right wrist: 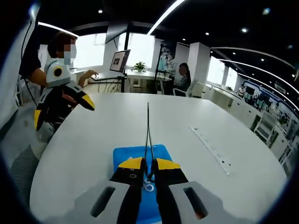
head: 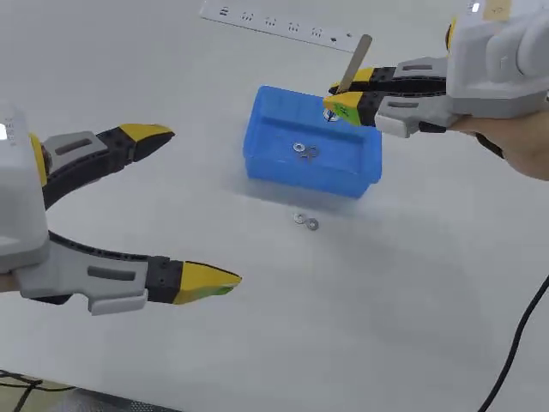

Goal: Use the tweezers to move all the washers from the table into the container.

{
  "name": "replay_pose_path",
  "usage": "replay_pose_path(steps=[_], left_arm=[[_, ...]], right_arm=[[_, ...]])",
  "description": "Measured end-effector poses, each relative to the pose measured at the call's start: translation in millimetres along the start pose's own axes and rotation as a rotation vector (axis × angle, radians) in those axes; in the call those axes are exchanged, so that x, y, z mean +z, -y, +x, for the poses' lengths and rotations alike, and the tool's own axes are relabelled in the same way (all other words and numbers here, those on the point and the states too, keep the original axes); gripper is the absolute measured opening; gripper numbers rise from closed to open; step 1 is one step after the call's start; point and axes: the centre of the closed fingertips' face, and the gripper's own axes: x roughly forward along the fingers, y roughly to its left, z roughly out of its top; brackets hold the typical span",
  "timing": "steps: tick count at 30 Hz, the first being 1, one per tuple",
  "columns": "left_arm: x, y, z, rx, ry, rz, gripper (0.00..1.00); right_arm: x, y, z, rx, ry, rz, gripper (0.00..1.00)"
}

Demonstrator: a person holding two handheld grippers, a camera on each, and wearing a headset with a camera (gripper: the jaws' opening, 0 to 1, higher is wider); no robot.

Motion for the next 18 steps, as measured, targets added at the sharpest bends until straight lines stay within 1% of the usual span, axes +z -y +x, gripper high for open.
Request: replay_pose_path(steps=[1, 4, 5, 6, 7, 9, 10, 11, 12, 15, 18], left_arm=[[-0.7, -0.4, -0.6, 0.003, -0.005, 0.000, 1.00], [-0.3, -3.3, -4.5, 0.013, -0.019, 0.002, 1.00], [0.2, -4.5, -5.8, 0.018, -0.019, 0.001, 1.00], [0.6, -6.1, -7.1, 0.024, -0.019, 0.002, 1.00], [0.1, -8.0, -8.8, 0.028, -0.022, 0.001, 1.00], [-3.4, -10.6, -10.5, 0.040, -0.036, 0.001, 1.00], [-4.9, -11.0, -10.9, 0.042, -0.042, -0.001, 1.00], [-6.4, -11.5, -11.4, 0.045, -0.047, -0.004, 1.00], [-8.0, -11.7, -11.6, 0.049, -0.051, -0.006, 1.00], [-10.8, -10.0, -11.4, 0.050, -0.059, -0.012, 1.00], [-11.8, -8.4, -10.2, 0.050, -0.062, -0.018, 1.00]], right_arm=[[-3.9, 0.9, 3.4, 0.000, -0.007, -0.003, 0.09], [-24.2, 6.1, 17.3, 0.003, -0.036, 0.006, 0.09], [-26.8, 4.5, 18.7, 0.002, -0.042, 0.010, 0.09], [-29.9, 4.2, 20.4, 0.002, -0.044, 0.023, 0.09], [-38.4, 8.7, 24.0, -0.002, -0.040, 0.050, 0.09], [-46.9, 10.4, 27.5, -0.005, -0.047, 0.062, 0.09], [-48.4, 10.4, 28.2, -0.005, -0.048, 0.066, 0.09], [-53.0, 11.2, 31.1, -0.005, -0.047, 0.085, 0.09], [-56.0, 11.6, 33.2, -0.003, -0.048, 0.085, 0.09], [-61.1, 6.0, 39.2, 0.010, -0.059, 0.082, 0.09], [-62.1, 3.0, 42.0, 0.016, -0.063, 0.079, 0.10]])
